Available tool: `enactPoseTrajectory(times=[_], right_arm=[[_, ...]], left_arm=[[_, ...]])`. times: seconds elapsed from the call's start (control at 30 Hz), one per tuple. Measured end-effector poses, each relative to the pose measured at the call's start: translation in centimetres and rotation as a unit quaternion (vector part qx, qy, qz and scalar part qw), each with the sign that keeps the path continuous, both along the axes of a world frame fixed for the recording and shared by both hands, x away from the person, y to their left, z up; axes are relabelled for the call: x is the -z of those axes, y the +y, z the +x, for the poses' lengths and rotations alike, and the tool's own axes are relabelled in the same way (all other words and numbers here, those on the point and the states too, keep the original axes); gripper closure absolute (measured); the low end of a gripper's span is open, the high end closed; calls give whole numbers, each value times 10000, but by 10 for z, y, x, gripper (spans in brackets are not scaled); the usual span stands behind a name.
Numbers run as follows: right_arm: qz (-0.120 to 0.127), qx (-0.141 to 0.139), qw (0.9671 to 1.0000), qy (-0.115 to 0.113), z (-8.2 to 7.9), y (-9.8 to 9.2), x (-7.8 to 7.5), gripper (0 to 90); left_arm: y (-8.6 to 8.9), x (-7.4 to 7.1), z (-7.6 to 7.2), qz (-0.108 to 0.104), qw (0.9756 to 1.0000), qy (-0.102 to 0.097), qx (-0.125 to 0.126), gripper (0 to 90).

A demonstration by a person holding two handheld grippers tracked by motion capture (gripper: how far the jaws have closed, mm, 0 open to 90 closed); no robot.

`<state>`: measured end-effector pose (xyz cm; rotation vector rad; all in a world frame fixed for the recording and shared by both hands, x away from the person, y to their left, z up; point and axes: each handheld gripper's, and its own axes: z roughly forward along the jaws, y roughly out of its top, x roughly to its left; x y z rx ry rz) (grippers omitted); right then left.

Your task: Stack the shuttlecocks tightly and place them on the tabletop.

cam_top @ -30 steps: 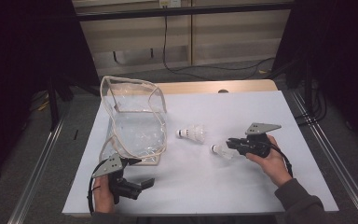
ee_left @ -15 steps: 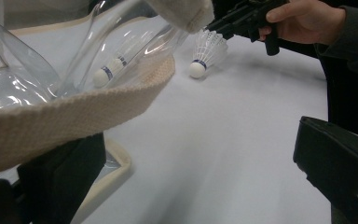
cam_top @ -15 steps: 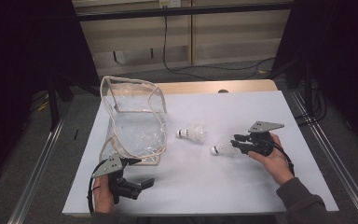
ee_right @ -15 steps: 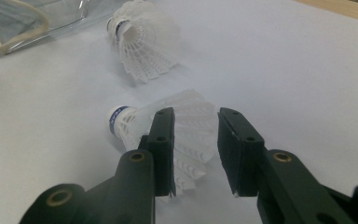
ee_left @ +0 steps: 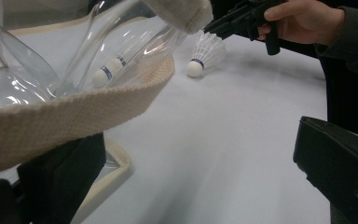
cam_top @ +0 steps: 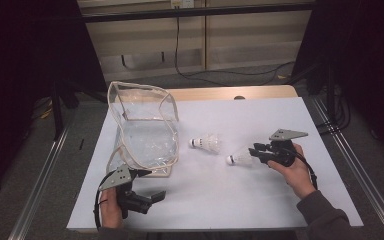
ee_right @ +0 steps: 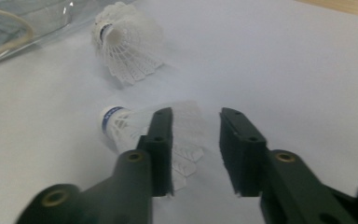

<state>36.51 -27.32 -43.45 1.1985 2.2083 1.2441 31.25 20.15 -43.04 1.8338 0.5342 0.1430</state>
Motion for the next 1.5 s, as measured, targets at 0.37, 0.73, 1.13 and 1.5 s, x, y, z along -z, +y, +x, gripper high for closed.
enactPoseTrajectory(times=[0.37,0.73,1.13,1.5], right_arm=[[144,-168,9997,118,-3,1,2,899],[247,-147,9995,87,-6,-1,-1,868],[345,-145,9993,28,-13,-2,-8,704],[424,-195,9989,59,-16,3,-9,452]], left_arm=[[0,0,0,14,10000,-5,4,25],[0,0,0,24,10000,-6,4,25],[0,0,0,25,10000,-14,1,25],[-1,0,0,-10,10000,17,-9,25]])
